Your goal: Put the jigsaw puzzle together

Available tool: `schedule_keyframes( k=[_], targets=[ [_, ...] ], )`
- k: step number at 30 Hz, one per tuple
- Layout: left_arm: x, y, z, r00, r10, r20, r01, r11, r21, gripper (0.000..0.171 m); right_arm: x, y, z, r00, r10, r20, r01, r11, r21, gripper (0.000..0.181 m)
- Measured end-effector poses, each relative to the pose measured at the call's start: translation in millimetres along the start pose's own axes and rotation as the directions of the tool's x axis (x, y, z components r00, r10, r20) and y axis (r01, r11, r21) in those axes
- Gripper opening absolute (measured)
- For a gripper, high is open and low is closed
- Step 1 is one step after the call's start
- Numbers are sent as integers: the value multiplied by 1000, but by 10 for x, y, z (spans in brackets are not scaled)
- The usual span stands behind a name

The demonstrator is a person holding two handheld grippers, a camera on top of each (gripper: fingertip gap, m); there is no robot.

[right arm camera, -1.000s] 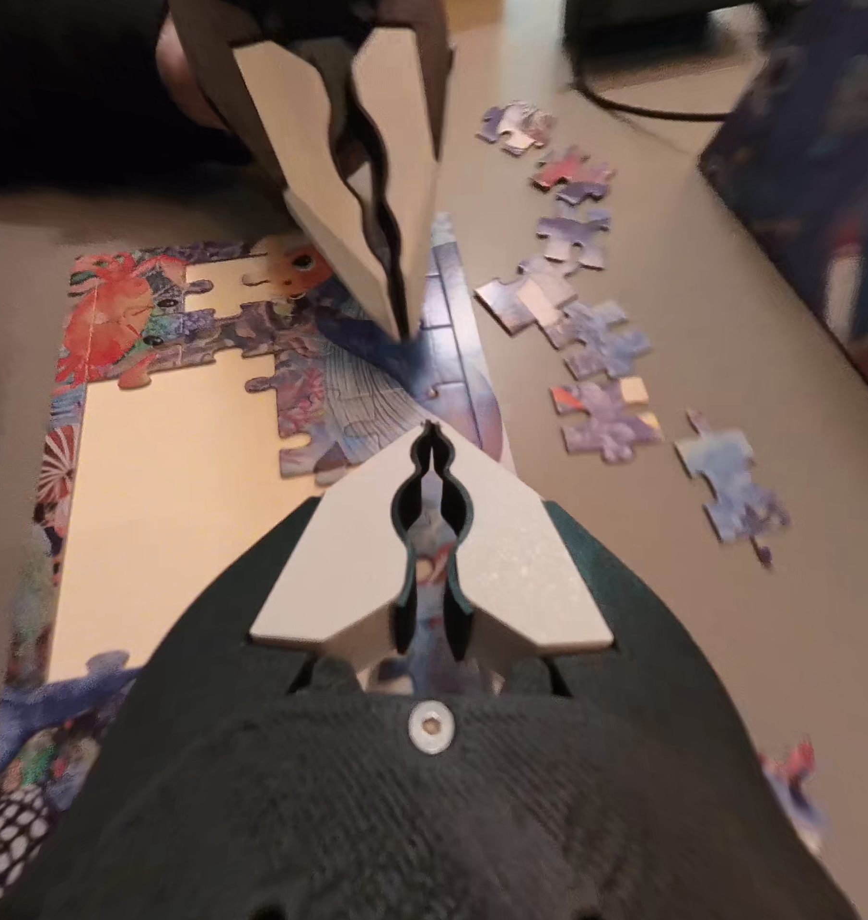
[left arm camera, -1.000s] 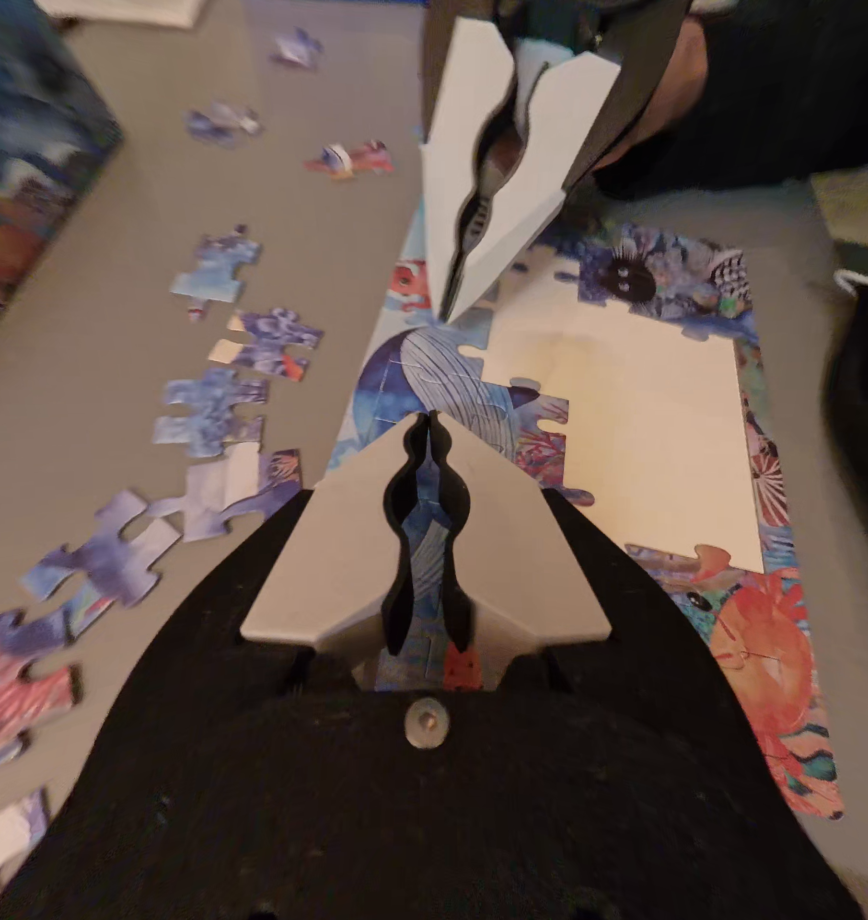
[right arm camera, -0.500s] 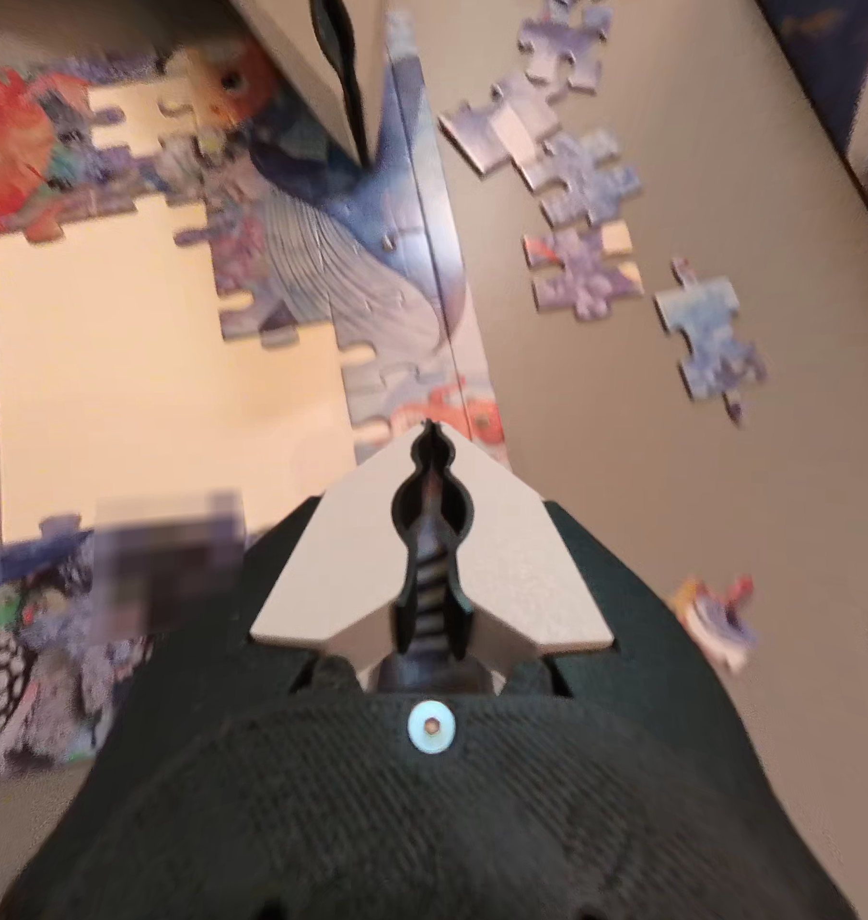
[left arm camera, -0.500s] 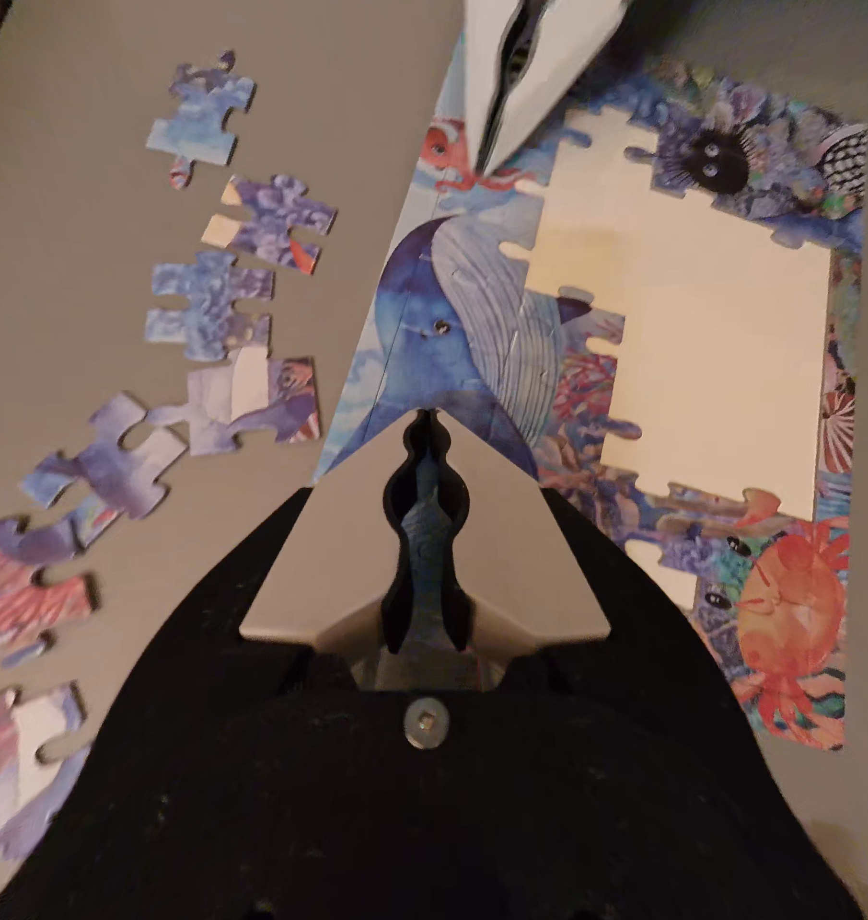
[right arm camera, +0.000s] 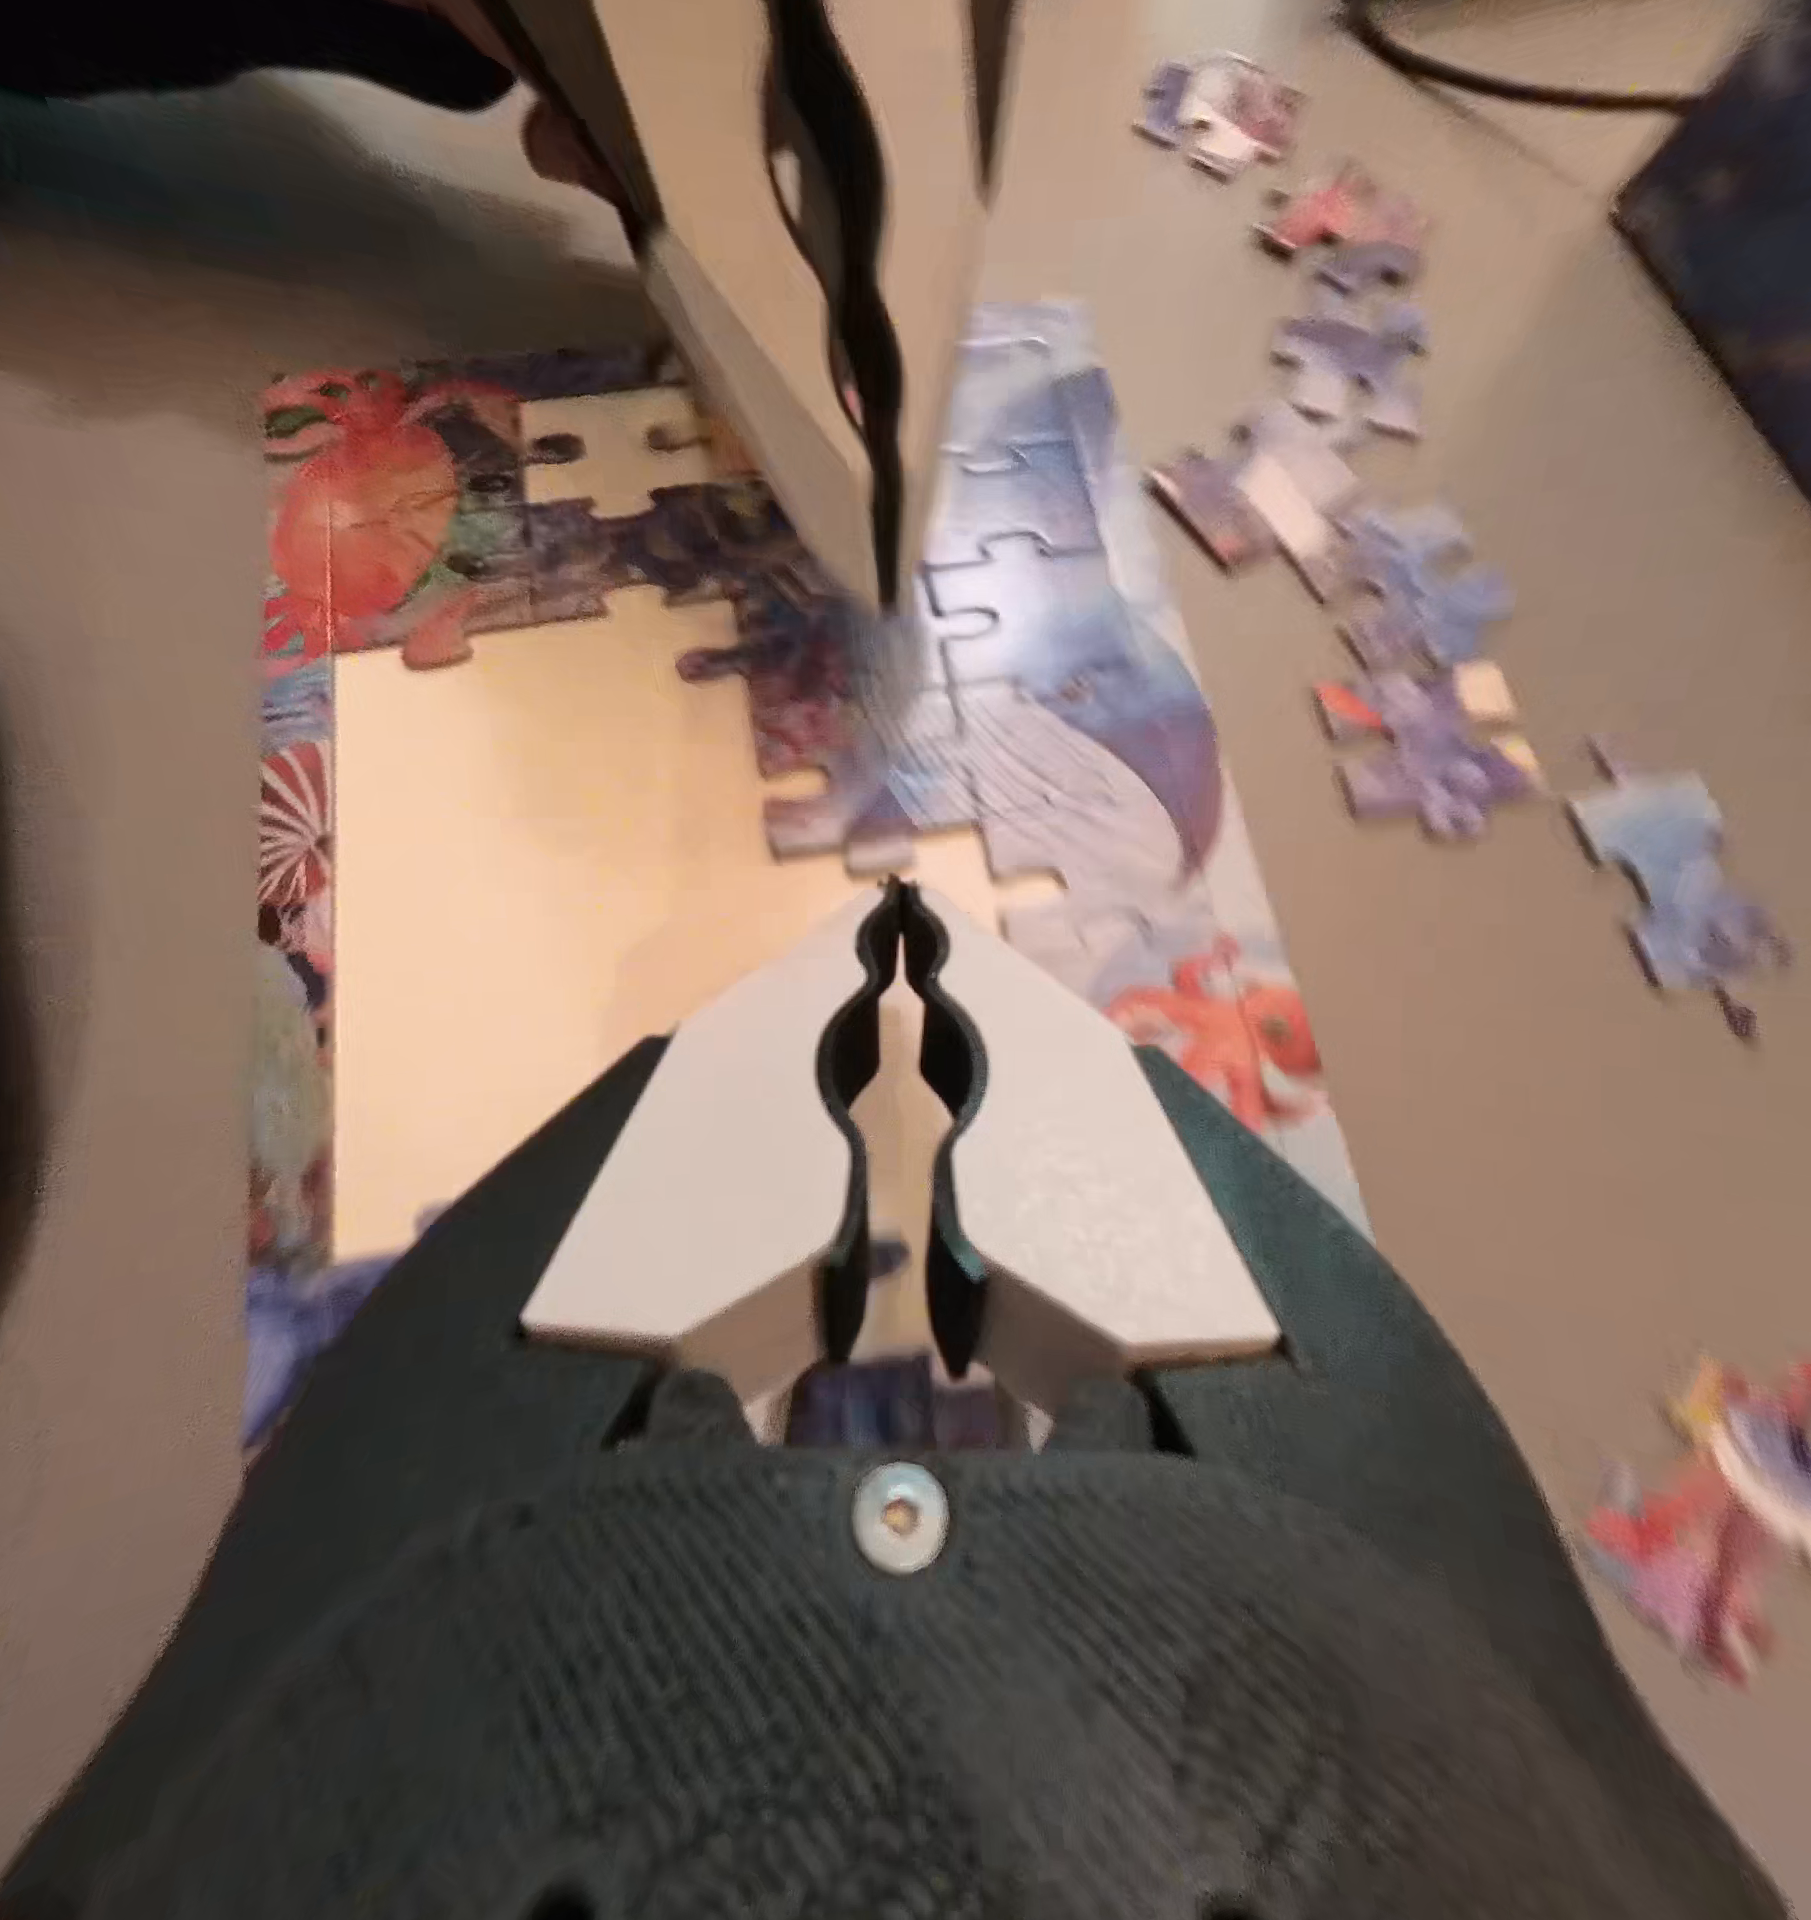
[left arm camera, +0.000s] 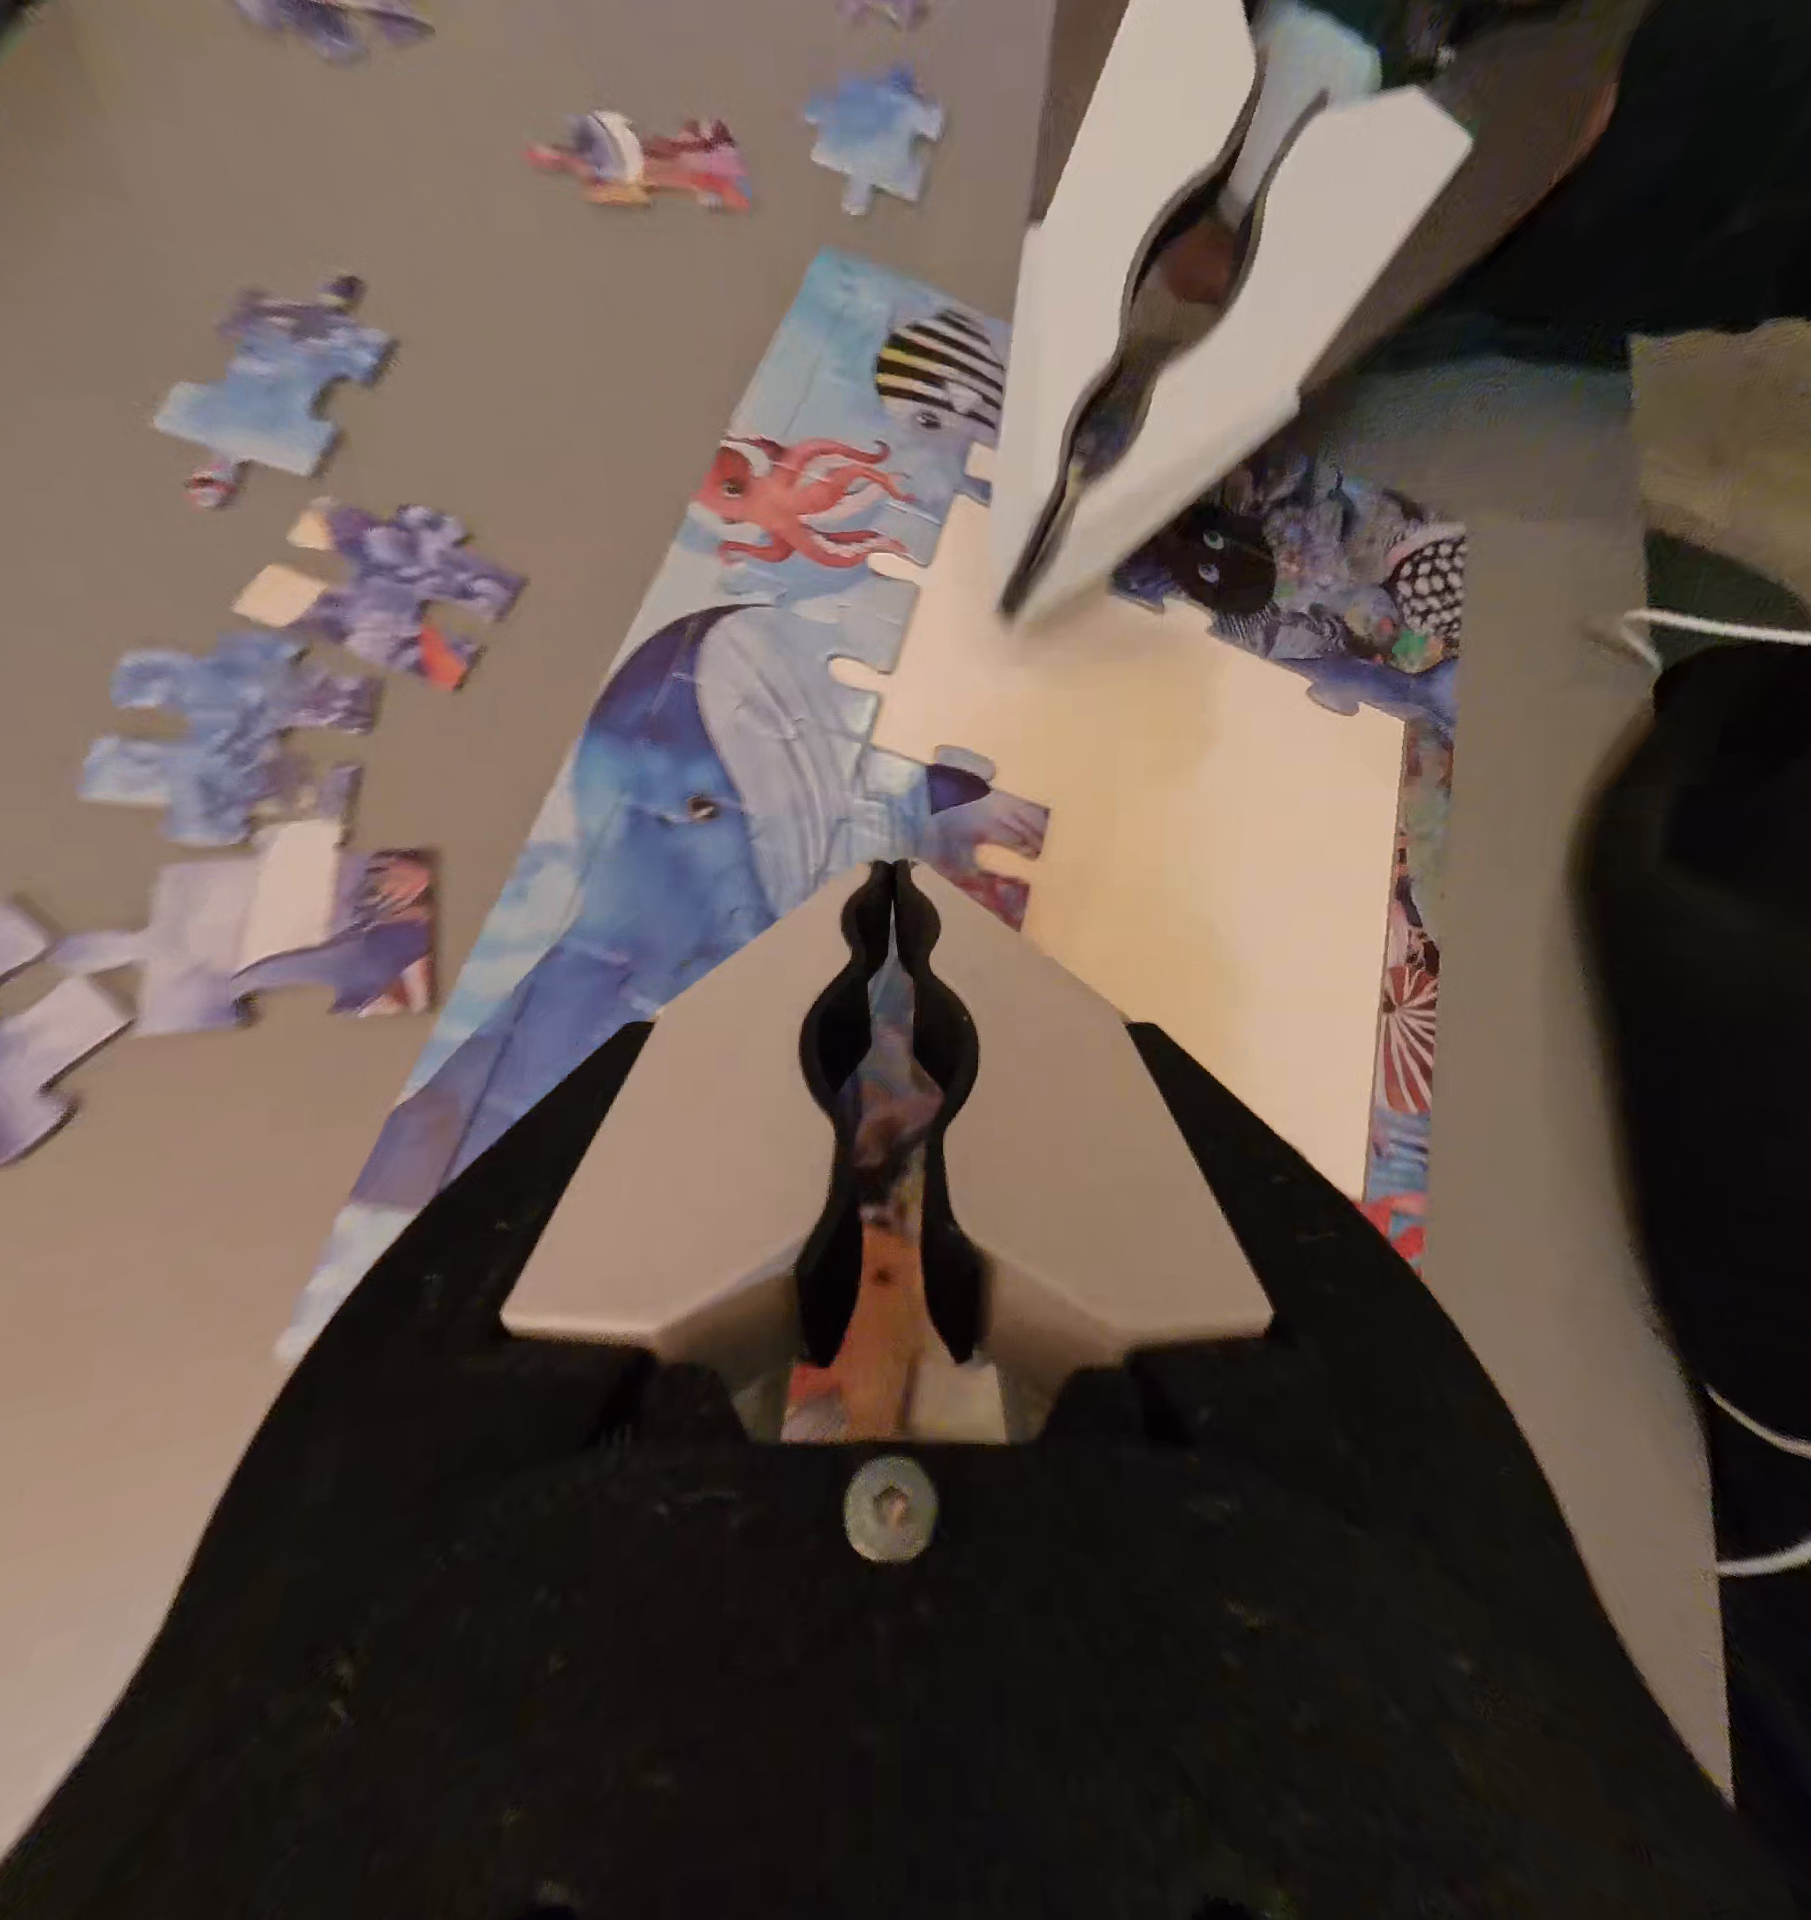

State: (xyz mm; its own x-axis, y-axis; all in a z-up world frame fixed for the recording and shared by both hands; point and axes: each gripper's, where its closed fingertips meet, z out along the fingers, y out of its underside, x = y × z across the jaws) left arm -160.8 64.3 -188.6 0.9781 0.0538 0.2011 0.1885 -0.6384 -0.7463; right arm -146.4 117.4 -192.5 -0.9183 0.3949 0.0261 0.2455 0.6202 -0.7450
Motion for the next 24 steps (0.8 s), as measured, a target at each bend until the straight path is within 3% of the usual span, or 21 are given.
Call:
schedule_keyframes(
  k=[4, 8, 11, 15, 17, 21, 24],
  targets=[
    [228, -93, 199, 997, 43, -57, -44, 999, -9, 0, -223, -170, 377, 992, -109, 64, 112, 993, -35, 0],
    [97, 125, 149, 997, 72, 24, -69, 989, -131, 0, -235, -70, 406, 989, -141, 34, 143, 986, -84, 0],
    [73, 280, 69, 998, 28, 50, -20, 989, -148, 0, -230, 35, 240, 997, -66, 42, 69, 994, -90, 0],
    [107, 300, -133, 995, -17, 100, 24, 998, -65, 0, -398, -89, -259, 974, 133, 184, -157, 980, 119, 0],
    [175, 345, -196, 994, -46, 97, 50, 998, -43, 0, -411, 53, -437, 975, 172, 141, -188, 976, 110, 0],
    [254, 590, -180, 992, -69, 109, 79, 992, -93, 0, -581, 632, -461, 992, 128, 3, -127, 988, -93, 0],
    [290, 532, -218, 992, -96, 86, 100, 994, -34, 0, -580, 453, -649, 987, 152, -59, -148, 987, 67, 0]
  ],
)
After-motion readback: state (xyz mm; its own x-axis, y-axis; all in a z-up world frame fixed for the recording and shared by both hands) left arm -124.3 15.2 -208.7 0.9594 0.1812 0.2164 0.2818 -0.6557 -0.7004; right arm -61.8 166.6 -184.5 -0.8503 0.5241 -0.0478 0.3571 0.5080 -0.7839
